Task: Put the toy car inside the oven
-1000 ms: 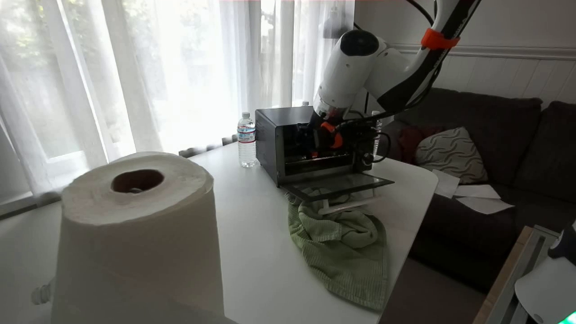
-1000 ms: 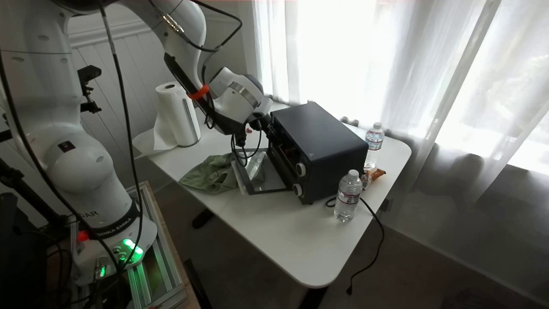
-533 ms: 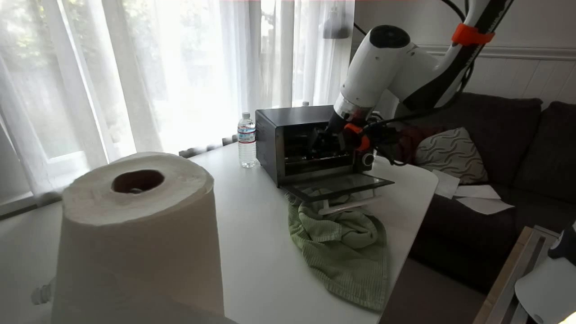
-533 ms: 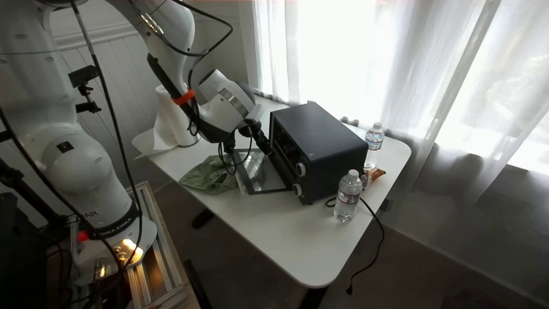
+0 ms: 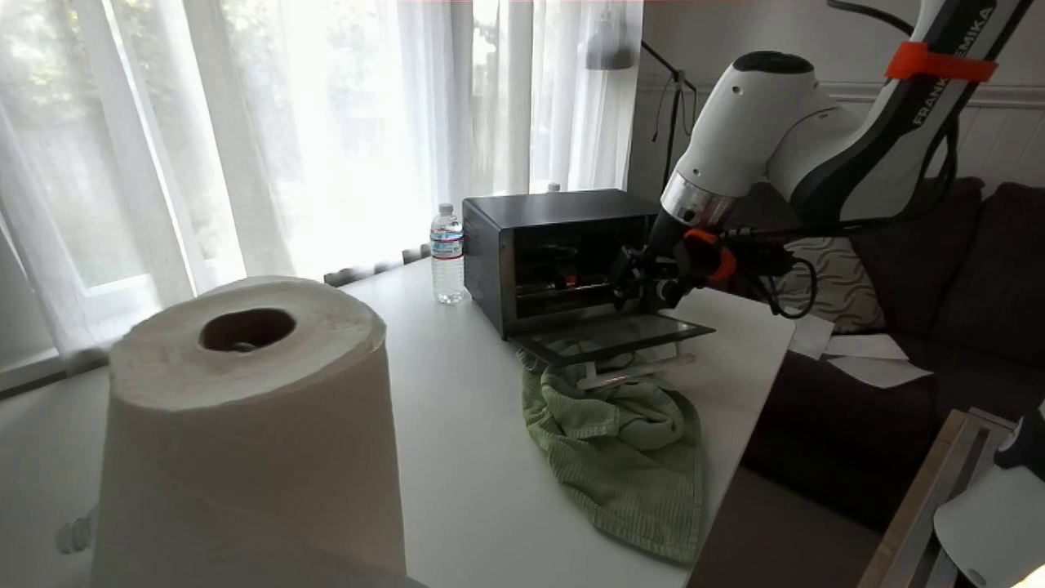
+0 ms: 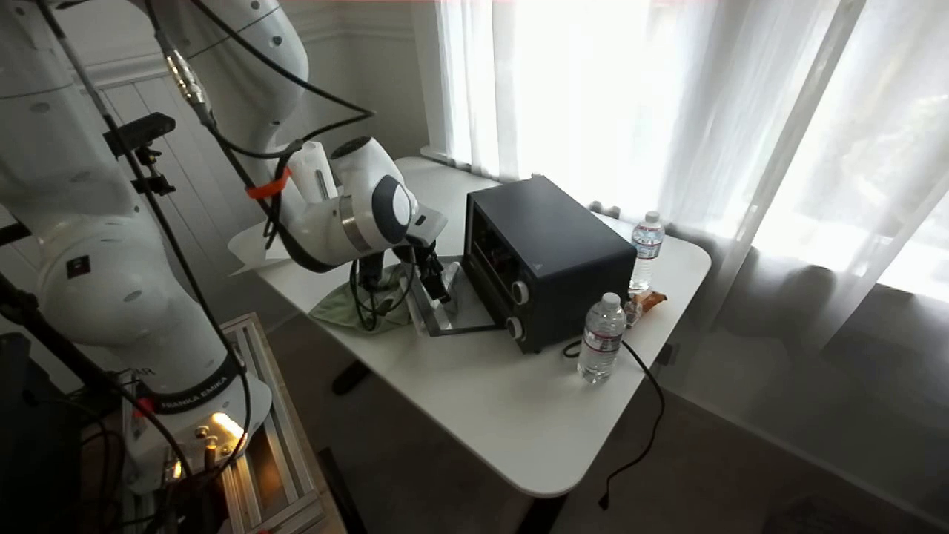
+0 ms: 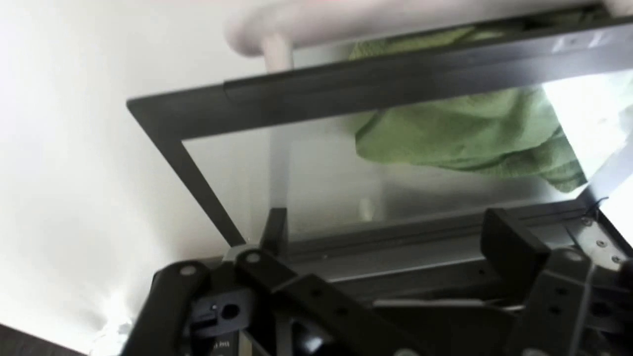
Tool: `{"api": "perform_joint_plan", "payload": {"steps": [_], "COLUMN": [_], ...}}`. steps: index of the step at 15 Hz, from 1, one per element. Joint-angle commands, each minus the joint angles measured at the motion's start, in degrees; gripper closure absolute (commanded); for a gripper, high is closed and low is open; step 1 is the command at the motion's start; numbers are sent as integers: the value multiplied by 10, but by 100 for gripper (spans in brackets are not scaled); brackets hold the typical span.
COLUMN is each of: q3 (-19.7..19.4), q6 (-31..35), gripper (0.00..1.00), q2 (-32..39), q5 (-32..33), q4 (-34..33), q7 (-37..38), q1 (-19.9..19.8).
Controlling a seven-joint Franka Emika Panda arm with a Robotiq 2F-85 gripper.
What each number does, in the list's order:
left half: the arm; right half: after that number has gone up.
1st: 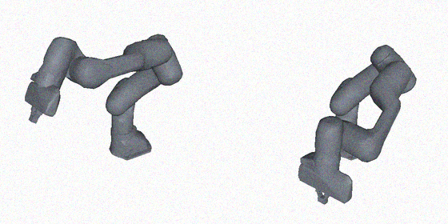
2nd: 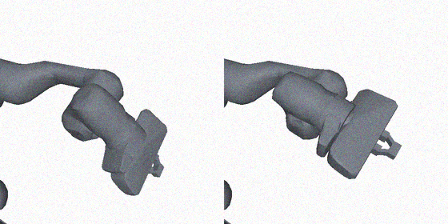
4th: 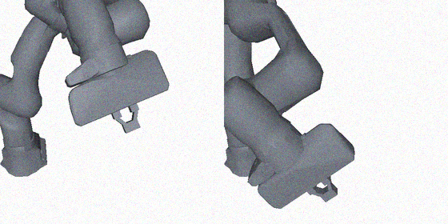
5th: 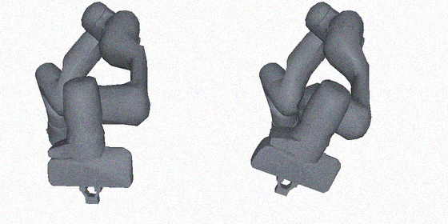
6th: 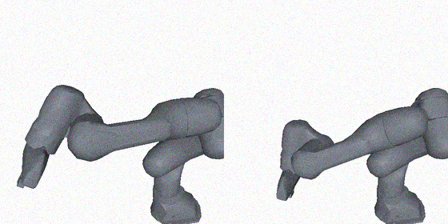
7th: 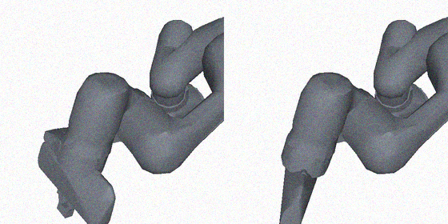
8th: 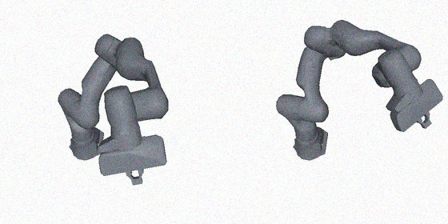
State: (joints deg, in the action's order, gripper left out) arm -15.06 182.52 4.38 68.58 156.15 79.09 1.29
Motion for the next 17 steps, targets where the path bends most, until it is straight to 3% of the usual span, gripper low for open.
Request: {"api": "perform_joint_plan", "payload": {"steps": [1,6,10,11,12,14,17], "q3": [50,111,133,134,125,130,131], "q6": [13,-31,-86,-94,-65,-79,-82], "gripper": [0,0,0,0,0,0,0], "q2": [12,-29,-80,-86,-48,-65,-69], "q5": [-102,-195,-332,-382,-314,-358,-362], "q4": [14,11,15,13,4,4,4], "q7": [-63,-93,-187,-250,-178,-228,-234], "q1": [-27,-39,-28,-19,-24,-22,-21]}}
